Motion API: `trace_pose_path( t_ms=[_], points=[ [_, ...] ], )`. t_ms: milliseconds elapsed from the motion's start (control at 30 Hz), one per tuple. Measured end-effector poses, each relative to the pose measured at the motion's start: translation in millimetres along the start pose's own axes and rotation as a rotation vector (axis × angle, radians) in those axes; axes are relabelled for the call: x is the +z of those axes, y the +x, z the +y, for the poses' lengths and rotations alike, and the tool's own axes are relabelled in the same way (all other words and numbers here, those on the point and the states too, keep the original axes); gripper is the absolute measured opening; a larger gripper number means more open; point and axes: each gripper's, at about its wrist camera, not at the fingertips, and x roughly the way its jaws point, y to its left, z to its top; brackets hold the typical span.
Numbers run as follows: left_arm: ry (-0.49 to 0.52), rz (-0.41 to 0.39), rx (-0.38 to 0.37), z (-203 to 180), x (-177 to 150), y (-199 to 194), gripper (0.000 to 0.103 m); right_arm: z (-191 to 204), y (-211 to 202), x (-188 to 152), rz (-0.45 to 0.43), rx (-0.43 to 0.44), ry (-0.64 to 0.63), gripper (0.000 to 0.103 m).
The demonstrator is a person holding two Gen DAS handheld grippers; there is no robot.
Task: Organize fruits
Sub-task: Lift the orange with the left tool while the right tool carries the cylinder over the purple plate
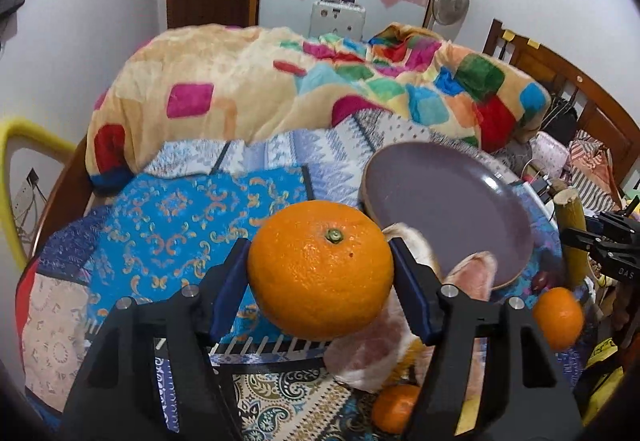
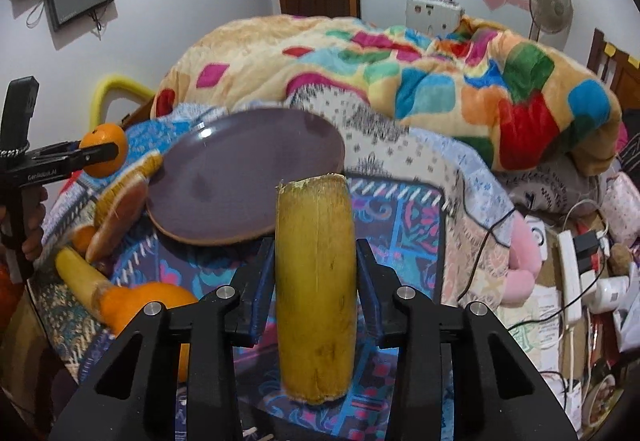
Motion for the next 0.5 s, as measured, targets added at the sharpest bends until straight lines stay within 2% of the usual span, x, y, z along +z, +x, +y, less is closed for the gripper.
trace_pose_path(
  t_ms=[300,500],
  points=[
    [0.066,-0.109,-0.023,-33,18,-35,0.068,6,-18,16,-0.077,0.017,0.002,0.034],
    [0.069,-0.125,-0.052,-47,27,-37,0.068,13,-26,26,-0.117,0.033,-0.015,0.034]
  ],
)
